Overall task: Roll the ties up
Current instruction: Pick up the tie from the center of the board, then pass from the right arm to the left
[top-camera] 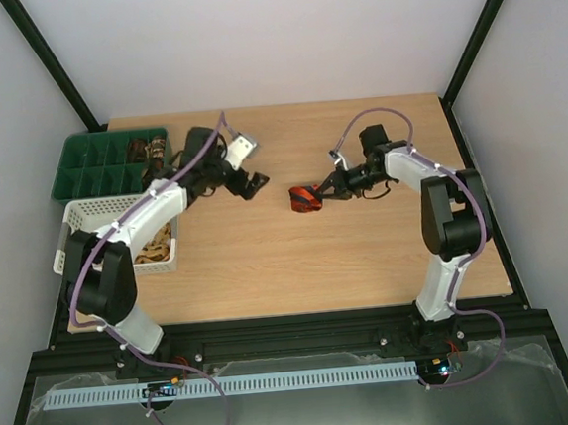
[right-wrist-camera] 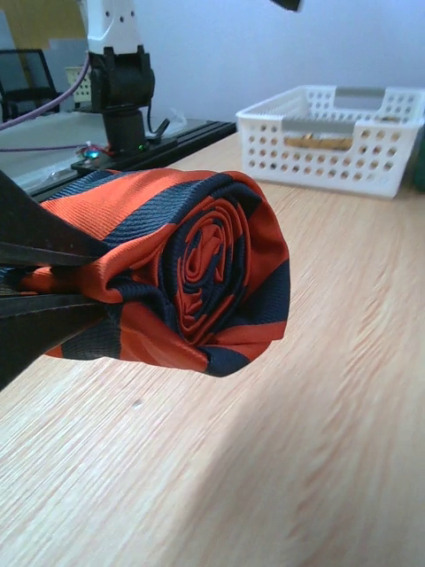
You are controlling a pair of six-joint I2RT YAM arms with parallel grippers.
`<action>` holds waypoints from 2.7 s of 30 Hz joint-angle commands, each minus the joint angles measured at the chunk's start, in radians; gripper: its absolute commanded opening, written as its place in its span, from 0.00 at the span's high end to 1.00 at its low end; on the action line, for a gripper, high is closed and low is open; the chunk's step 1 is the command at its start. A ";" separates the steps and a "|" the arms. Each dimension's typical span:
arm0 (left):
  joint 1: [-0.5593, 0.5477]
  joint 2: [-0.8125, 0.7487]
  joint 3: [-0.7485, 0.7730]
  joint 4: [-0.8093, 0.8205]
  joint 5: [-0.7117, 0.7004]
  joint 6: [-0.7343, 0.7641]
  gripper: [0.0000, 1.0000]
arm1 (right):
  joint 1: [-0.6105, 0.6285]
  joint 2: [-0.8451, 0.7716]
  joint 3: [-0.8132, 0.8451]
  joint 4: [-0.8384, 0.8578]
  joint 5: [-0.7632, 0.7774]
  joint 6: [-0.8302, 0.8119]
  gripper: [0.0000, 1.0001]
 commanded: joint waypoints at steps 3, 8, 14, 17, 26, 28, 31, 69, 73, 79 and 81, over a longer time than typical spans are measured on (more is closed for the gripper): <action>0.144 0.078 0.316 -0.320 0.132 -0.114 0.01 | -0.001 -0.090 0.094 0.070 -0.083 0.089 0.99; 0.235 0.126 0.460 -0.433 0.395 -0.163 0.01 | 0.000 -0.130 0.122 0.173 -0.115 0.201 0.99; 0.252 0.124 0.436 -0.328 0.660 -0.347 0.01 | 0.005 -0.171 0.094 0.411 -0.174 0.412 0.99; 0.245 0.119 0.355 -0.160 0.785 -0.541 0.01 | 0.024 -0.178 0.091 0.480 -0.186 0.471 0.99; 0.190 0.144 0.255 0.048 0.828 -0.785 0.01 | 0.106 -0.209 0.063 0.569 -0.206 0.549 0.99; 0.168 0.158 0.260 0.039 0.831 -0.782 0.01 | 0.121 -0.214 0.058 0.579 -0.205 0.555 0.99; 0.143 0.166 0.252 0.038 0.828 -0.784 0.01 | 0.144 -0.219 0.058 0.593 -0.204 0.560 0.99; 0.129 0.166 0.249 0.053 0.845 -0.782 0.66 | 0.158 -0.189 0.081 0.553 -0.172 0.528 0.97; 0.147 0.137 0.252 0.034 0.800 -0.753 0.82 | 0.158 -0.183 0.095 0.510 -0.159 0.494 0.83; 0.200 0.096 0.287 -0.147 0.714 -0.574 0.96 | 0.156 -0.181 0.119 0.427 -0.128 0.420 0.33; 0.244 0.077 0.288 -0.217 0.683 -0.503 0.97 | 0.152 -0.189 0.128 0.376 -0.096 0.368 0.19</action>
